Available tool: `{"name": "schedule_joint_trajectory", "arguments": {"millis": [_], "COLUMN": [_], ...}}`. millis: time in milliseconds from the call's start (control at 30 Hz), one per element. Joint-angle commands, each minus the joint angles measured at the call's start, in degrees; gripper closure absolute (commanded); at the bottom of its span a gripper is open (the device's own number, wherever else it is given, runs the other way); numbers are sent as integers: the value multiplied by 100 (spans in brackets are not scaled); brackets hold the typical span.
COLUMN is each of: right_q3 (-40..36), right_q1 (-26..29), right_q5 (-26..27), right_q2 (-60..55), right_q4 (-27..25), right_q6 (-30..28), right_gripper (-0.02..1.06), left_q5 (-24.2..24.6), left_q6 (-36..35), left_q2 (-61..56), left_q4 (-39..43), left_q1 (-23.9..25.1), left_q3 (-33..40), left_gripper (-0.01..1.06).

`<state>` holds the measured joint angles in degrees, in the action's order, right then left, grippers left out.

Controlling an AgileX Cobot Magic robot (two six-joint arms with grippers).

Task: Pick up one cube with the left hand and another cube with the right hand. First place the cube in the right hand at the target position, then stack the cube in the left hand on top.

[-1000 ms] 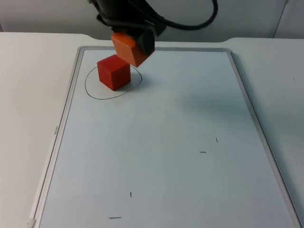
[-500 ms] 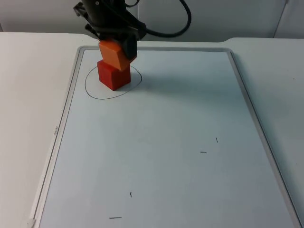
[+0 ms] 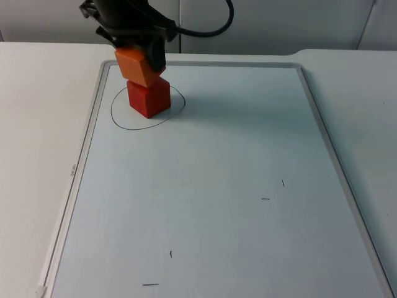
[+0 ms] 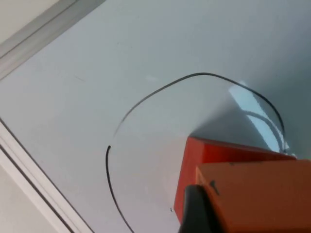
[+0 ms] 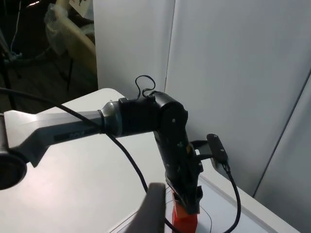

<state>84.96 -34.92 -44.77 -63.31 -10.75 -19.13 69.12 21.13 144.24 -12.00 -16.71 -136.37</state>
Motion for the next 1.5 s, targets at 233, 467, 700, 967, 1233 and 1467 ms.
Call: {"name": "schedule_joint_trajectory", "arguments": {"millis": [233,467,700,967,1233,1467], "right_q3": [-31,-31,-31,-31,-31,-31], "right_q1": [-21,-21,-21,-21,-21,-21], "right_q5": [79,79,79,93,93,158], "right_q2": [-24,-24,-24,-24,-24,-24], "right_q4": [-4,7,18,31,31,35], "right_q6": [-31,-29,-29,-29,-29,-29], "right_gripper": [23,23,23,23,23,23], "left_q5": [-7,-42,-61,-174,-73,84], "left_q6": [-69,-128,-128,-128,-144,-161], "left_q2": [10,157,170,170,71,-526], "left_q4": [-80,-104,-162,-419,-234,-449], "left_q1": [-41,-53,-53,-53,-42,-84], "left_q3": [-30,-30,-30,-30,-40,-52], "left_gripper": [105,105,100,4,0,0]}}
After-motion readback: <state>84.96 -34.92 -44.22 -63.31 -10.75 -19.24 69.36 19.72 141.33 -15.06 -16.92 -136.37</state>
